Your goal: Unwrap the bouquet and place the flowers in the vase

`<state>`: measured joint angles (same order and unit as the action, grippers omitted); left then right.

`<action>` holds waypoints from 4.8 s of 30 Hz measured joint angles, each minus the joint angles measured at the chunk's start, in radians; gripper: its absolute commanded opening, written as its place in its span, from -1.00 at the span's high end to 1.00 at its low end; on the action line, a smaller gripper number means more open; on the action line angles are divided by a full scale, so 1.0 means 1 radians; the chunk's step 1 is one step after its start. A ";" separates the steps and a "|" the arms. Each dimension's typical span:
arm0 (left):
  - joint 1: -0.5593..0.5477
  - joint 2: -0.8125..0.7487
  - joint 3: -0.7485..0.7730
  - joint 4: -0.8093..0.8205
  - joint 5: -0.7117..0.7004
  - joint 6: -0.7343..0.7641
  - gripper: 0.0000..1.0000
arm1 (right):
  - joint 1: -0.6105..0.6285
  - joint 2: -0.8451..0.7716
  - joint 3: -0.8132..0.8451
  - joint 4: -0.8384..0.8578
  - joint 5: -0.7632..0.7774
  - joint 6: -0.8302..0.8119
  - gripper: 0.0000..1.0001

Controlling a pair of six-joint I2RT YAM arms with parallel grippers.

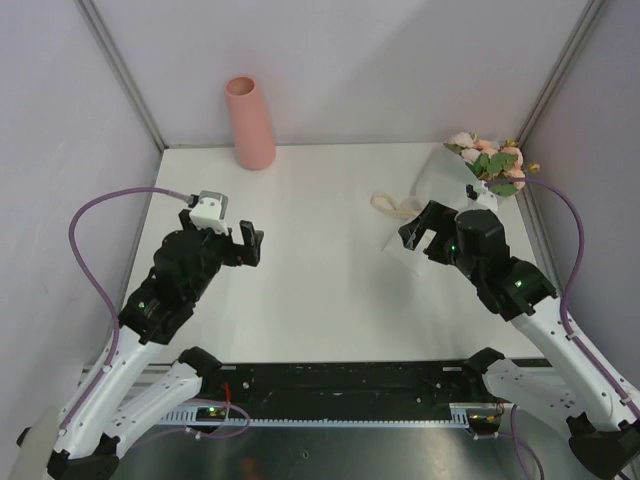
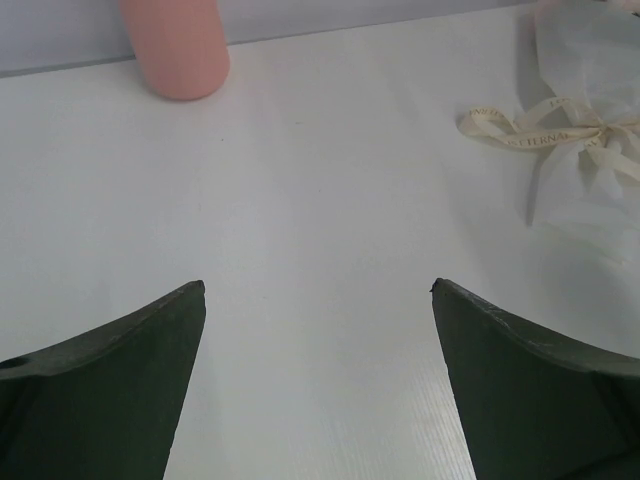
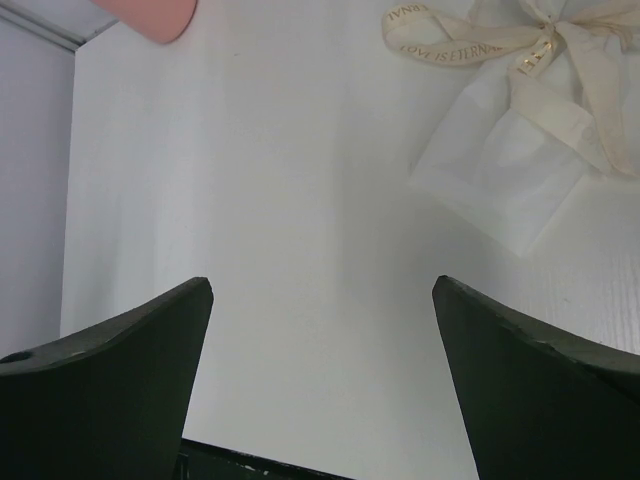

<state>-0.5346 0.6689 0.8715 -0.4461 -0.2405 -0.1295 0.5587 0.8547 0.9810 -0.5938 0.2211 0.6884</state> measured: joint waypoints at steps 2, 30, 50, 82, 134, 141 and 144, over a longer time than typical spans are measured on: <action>0.000 -0.003 -0.002 0.003 0.000 0.000 -0.99 | 0.000 0.000 -0.002 0.000 0.002 0.002 -0.99; 0.000 -0.011 -0.023 0.007 0.005 0.000 -0.99 | -0.412 0.354 -0.307 0.387 -0.171 0.014 -0.18; 0.000 -0.010 -0.027 0.010 0.016 0.018 -0.94 | -0.423 0.525 -0.362 0.589 -0.212 0.063 0.50; 0.000 0.127 -0.234 0.014 0.261 -0.414 -0.73 | 0.290 0.404 -0.477 0.587 -0.282 0.138 0.42; -0.160 0.887 -0.081 0.463 0.571 -0.316 1.00 | 0.118 -0.061 -0.434 0.199 -0.074 -0.142 0.18; -0.162 0.742 -0.243 0.483 0.538 -0.370 1.00 | 0.113 0.027 -0.434 0.301 -0.150 -0.196 0.18; -0.163 0.707 -0.282 0.491 0.532 -0.386 1.00 | 0.113 0.097 -0.434 0.357 -0.203 -0.236 0.19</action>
<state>-0.6971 1.3762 0.5896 0.0444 0.2913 -0.5159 0.6716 0.9512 0.5468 -0.2363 0.0177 0.4526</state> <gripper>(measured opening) 0.005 0.410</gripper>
